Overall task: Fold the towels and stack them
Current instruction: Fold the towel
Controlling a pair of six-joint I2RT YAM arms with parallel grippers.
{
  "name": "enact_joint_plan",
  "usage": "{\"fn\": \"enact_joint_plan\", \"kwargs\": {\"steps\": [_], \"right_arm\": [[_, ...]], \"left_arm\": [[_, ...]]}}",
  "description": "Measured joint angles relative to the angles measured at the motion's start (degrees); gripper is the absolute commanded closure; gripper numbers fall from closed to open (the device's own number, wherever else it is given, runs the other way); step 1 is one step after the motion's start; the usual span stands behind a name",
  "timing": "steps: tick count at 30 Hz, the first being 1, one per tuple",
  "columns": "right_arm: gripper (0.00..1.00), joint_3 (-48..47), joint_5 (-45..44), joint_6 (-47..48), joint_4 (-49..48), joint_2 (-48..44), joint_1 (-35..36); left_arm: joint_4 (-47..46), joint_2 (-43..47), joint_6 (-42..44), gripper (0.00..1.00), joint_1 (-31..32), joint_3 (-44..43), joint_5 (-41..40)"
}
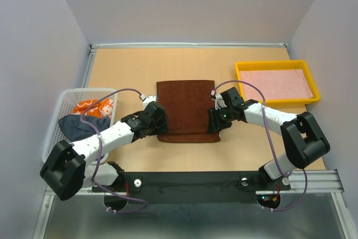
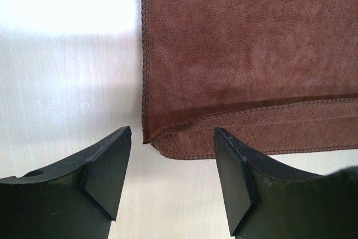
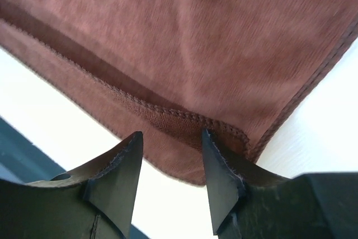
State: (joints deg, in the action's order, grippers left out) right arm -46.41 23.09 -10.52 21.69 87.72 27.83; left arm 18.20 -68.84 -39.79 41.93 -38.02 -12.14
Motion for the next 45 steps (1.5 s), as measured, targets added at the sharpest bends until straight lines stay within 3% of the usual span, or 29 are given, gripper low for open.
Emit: {"fn": "enact_joint_plan", "kwargs": {"steps": [15, 23, 33, 45], "right_arm": [[0.51, 11.63, 5.42, -9.16, 0.5, -11.72, 0.0], [0.51, 10.82, -5.55, -15.17, 0.66, -21.97, 0.0], [0.51, 6.25, -18.99, -21.77, 0.46, -17.05, 0.0], [0.52, 5.97, -21.18, -25.75, 0.28, -11.93, 0.0]], "left_arm": [[-0.22, 4.39, -4.26, 0.31, 0.0, 2.45, 0.5], [-0.11, 5.84, -6.8, 0.43, -0.02, 3.85, 0.02], [-0.7, 0.55, -7.23, 0.55, -0.04, 3.89, -0.02], [-0.74, -1.11, -7.04, 0.79, -0.22, 3.89, 0.13]]}}
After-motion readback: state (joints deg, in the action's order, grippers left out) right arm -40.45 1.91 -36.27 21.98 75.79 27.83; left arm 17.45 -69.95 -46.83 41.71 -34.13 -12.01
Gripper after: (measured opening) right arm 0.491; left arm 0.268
